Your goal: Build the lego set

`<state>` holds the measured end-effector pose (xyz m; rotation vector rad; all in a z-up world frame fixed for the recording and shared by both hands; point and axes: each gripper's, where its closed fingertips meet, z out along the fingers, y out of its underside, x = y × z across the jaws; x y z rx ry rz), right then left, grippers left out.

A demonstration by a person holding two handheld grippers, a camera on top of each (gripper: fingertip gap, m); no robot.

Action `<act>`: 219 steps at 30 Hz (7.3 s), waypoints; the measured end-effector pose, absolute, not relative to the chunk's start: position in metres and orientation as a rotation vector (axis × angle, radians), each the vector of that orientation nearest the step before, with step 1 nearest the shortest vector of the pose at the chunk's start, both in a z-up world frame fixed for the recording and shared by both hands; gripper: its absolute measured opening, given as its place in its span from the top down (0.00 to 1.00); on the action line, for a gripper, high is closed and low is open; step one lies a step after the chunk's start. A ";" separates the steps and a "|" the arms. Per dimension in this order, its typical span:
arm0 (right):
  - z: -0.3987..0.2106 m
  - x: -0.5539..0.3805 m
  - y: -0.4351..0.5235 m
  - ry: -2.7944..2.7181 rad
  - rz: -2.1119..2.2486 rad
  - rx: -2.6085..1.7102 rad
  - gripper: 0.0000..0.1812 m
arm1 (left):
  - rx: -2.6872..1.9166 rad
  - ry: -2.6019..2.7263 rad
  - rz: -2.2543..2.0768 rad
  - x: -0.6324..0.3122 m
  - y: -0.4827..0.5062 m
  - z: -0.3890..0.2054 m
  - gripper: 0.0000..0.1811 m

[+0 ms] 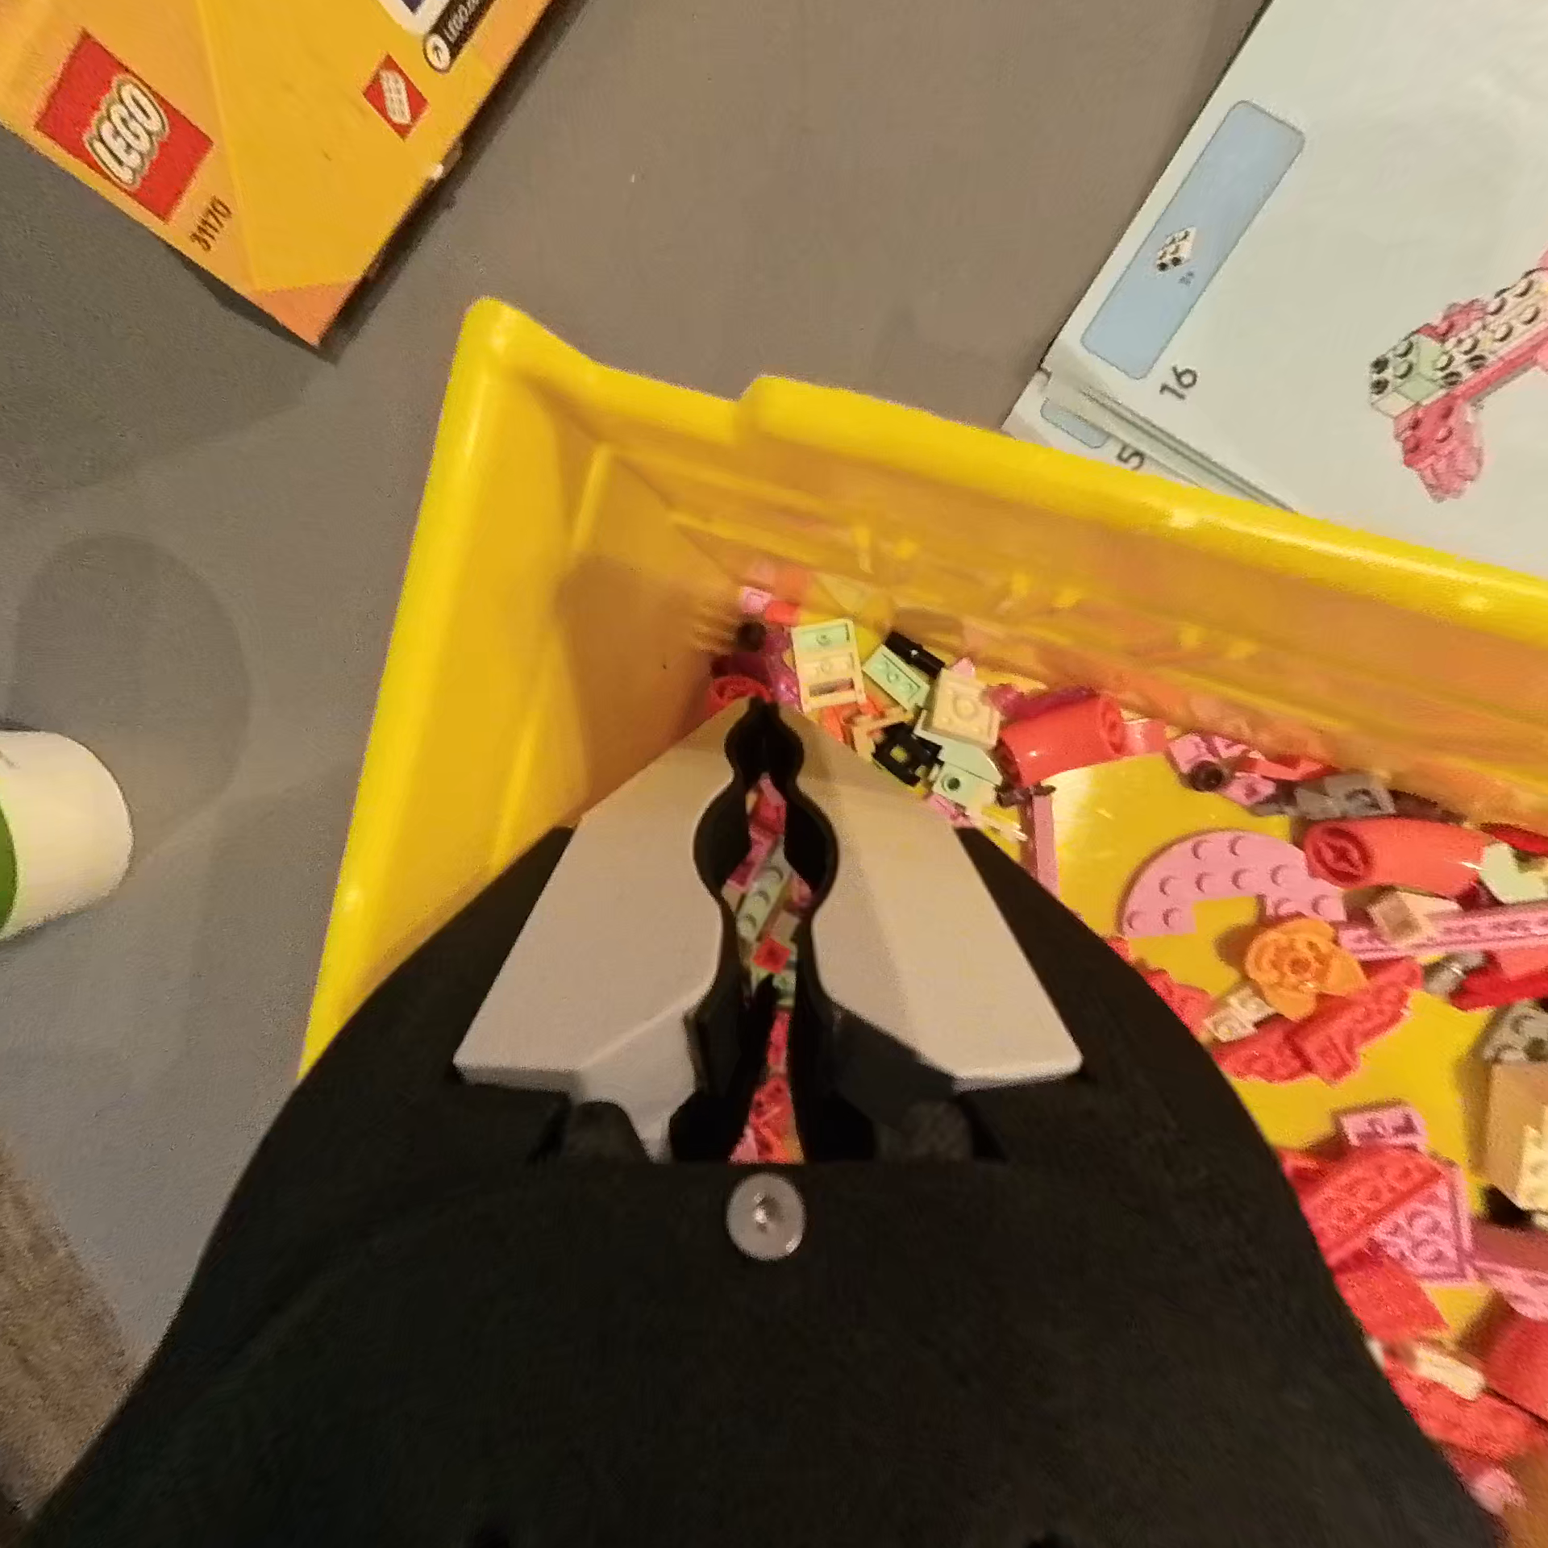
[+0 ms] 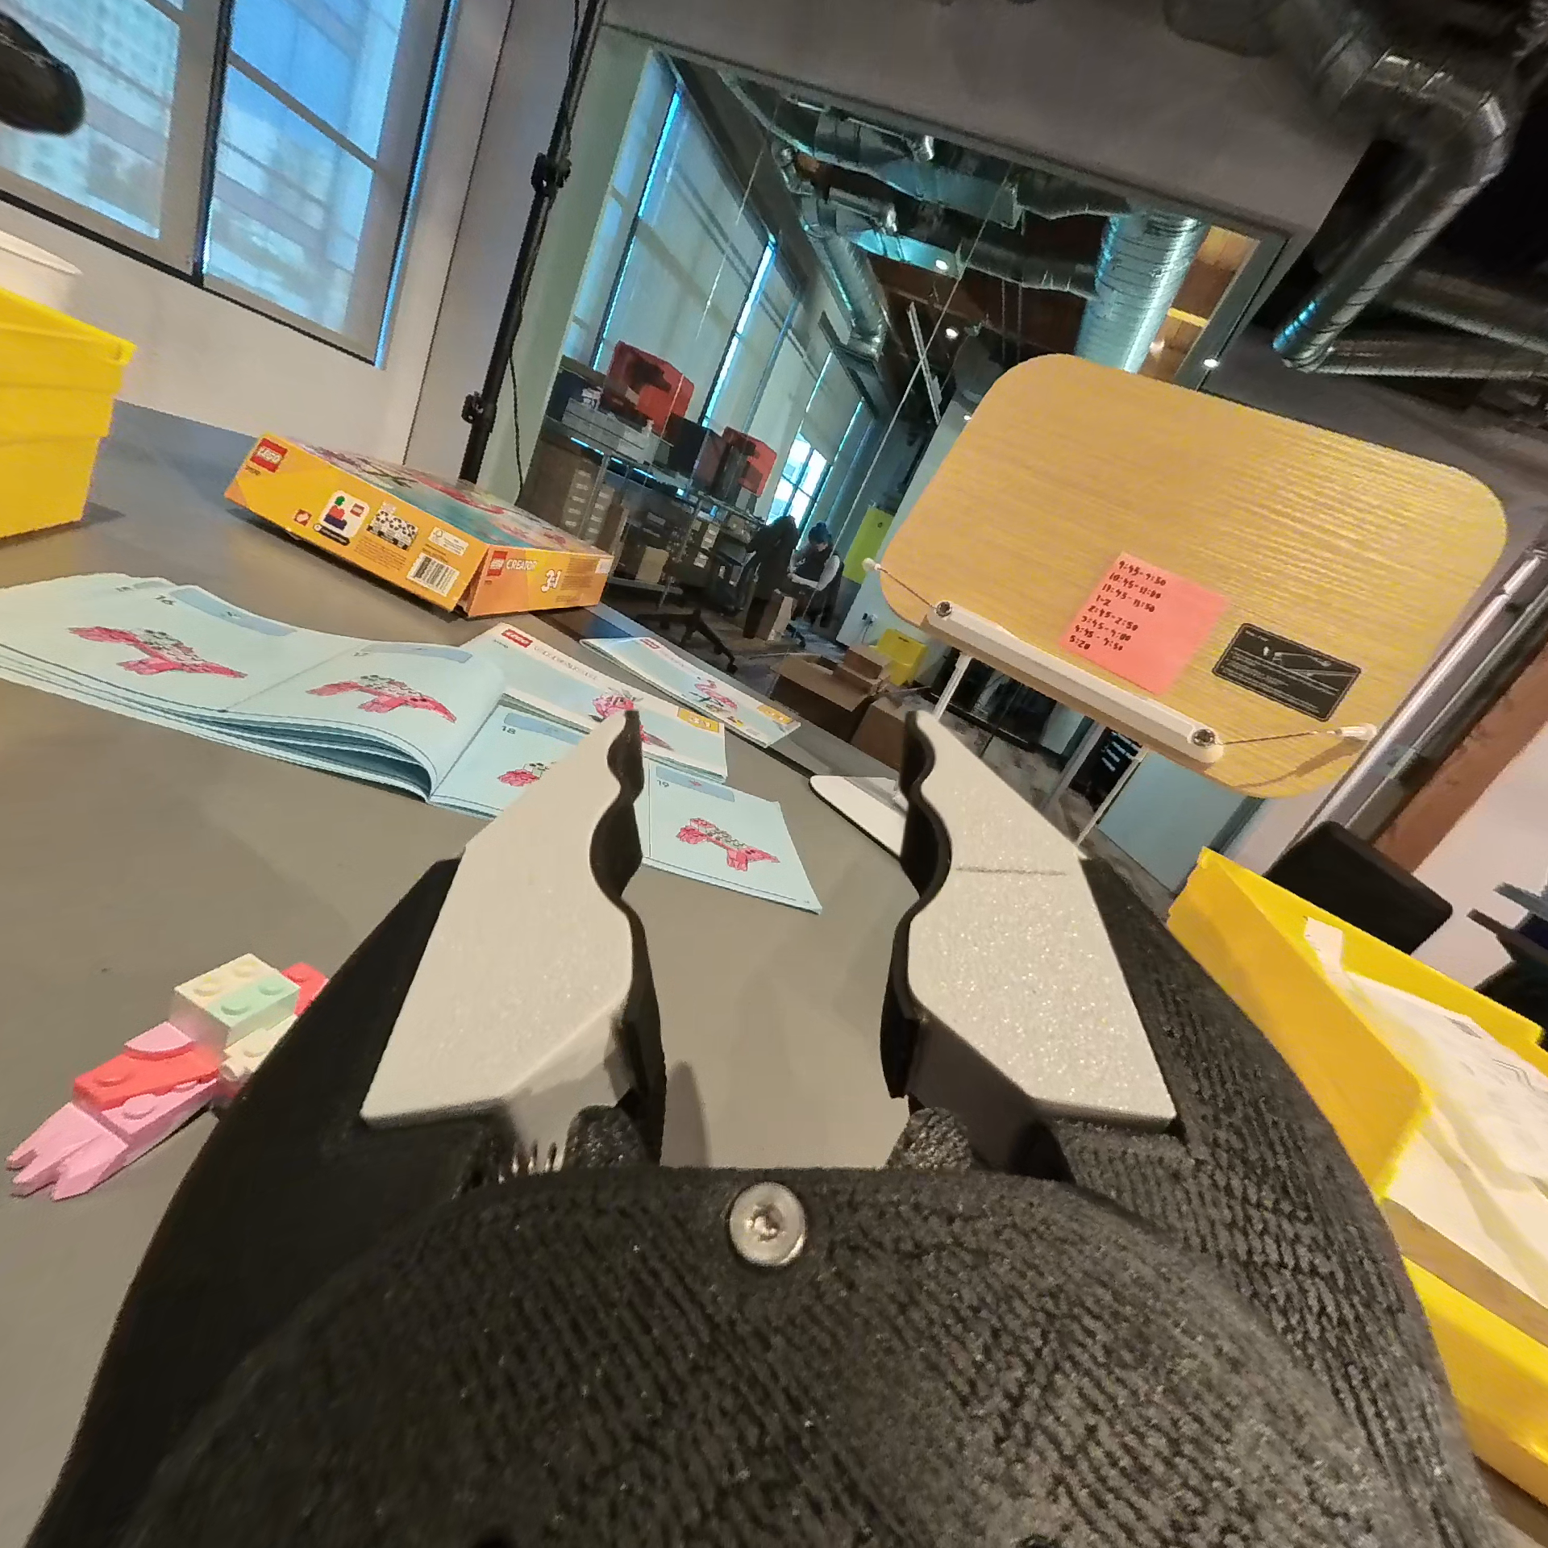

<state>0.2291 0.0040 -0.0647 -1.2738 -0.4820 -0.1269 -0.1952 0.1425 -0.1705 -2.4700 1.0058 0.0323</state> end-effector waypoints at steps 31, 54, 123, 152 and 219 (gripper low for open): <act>-0.069 0.219 0.001 -0.524 -0.048 -1.287 0.69 | -2.665 0.884 -0.122 -0.186 0.135 -0.190 0.95; -0.073 0.213 0.001 -0.549 -0.013 -1.299 0.71 | -2.386 1.338 -0.228 -0.176 0.121 -0.164 0.88; -0.087 0.344 -0.103 -0.539 0.125 -1.479 0.71 | -1.788 2.217 -0.427 0.284 -0.076 -0.199 0.87; -0.168 0.257 -0.058 -1.300 0.085 -1.688 0.97 | -1.751 1.507 -0.808 0.196 -0.052 -0.140 0.75; -0.163 0.199 -0.058 -1.341 0.697 -1.669 0.97 | -1.665 1.925 -0.551 0.182 -0.044 -0.193 0.82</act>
